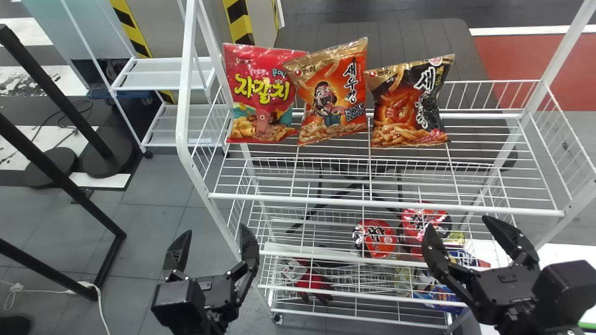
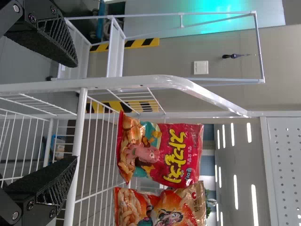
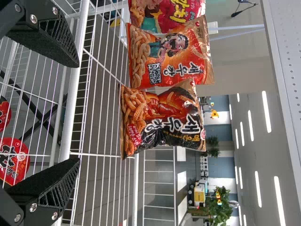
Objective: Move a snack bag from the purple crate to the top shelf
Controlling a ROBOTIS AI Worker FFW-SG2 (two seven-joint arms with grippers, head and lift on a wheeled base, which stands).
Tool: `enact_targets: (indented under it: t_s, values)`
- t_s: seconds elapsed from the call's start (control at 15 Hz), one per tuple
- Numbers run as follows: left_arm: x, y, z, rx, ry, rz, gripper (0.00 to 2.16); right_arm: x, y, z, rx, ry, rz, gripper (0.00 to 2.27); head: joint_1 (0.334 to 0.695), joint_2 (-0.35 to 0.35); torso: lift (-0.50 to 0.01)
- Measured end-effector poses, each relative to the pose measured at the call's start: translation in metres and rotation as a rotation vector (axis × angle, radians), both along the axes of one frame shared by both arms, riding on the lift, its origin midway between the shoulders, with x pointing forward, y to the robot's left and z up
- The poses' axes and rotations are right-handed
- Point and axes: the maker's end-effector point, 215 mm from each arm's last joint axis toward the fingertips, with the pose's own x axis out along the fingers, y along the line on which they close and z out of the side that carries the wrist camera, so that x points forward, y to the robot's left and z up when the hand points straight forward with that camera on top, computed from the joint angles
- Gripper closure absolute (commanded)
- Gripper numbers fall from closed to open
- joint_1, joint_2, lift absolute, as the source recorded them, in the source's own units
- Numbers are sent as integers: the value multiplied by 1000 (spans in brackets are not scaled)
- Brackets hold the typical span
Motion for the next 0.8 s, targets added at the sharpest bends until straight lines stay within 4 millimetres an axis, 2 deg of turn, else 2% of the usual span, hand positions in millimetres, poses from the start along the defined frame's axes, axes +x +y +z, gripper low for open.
enact_targets:
  t_s: [0.8]
  values:
    - [1,-2,4,2,-6,-4,124,1,0,1,-3,-1,4,100,695,131,-2]
